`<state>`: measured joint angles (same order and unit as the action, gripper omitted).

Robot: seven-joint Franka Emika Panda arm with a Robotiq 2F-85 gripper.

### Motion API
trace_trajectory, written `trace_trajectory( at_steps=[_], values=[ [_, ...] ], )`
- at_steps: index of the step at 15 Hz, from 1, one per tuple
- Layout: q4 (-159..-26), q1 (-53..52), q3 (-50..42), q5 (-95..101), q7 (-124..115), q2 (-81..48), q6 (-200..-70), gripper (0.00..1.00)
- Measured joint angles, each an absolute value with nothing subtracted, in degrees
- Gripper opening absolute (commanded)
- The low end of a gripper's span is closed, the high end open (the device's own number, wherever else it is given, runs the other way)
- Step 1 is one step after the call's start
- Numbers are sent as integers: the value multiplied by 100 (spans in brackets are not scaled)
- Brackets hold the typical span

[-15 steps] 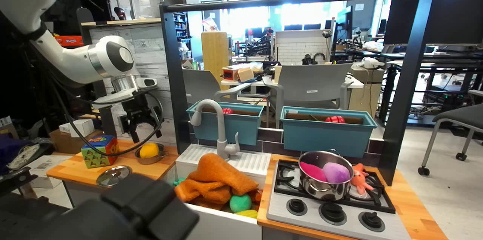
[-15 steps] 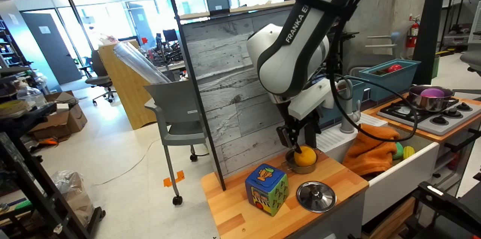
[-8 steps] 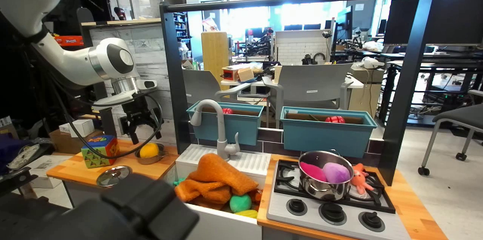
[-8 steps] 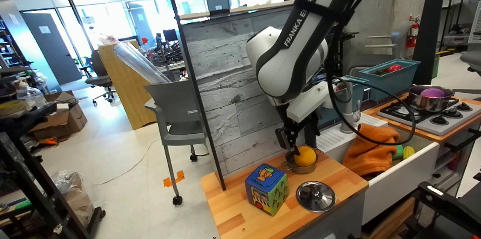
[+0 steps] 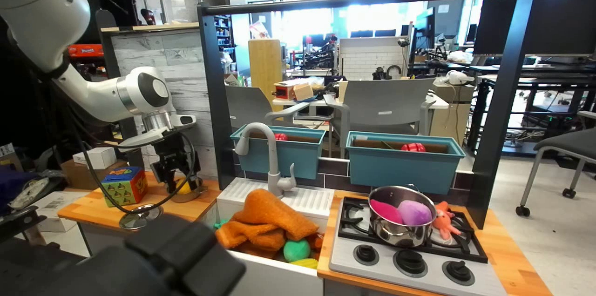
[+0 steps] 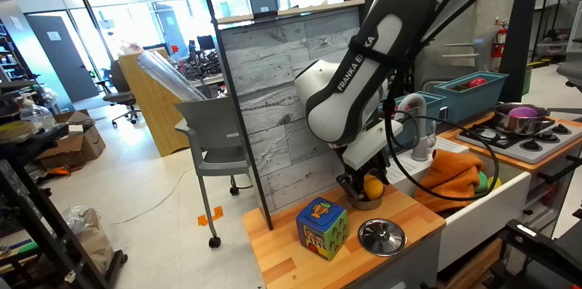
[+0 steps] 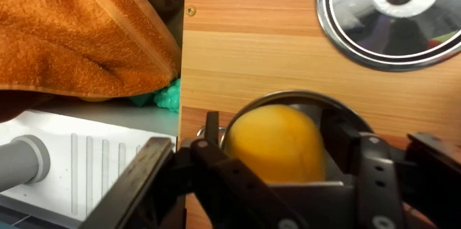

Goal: Remove the orange plush toy from the silver pot and put it on the left side of the countertop

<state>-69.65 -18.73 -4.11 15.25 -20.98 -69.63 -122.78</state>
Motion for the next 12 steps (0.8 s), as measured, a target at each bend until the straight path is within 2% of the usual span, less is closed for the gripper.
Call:
trace_trajectory(
  at_steps=[6, 8, 9, 12],
  values=[
    [-6817, -1867, -388, 1487, -2090, -7012, -12042, 2],
    [-6891, -1868, -386, 1494, -2077, -6955, -12099, 5],
    [-6980, -1868, -382, 1497, -2076, -6896, -12182, 3],
    [-7388, -1855, -383, 1516, -2065, -6626, -12623, 5]
  ],
)
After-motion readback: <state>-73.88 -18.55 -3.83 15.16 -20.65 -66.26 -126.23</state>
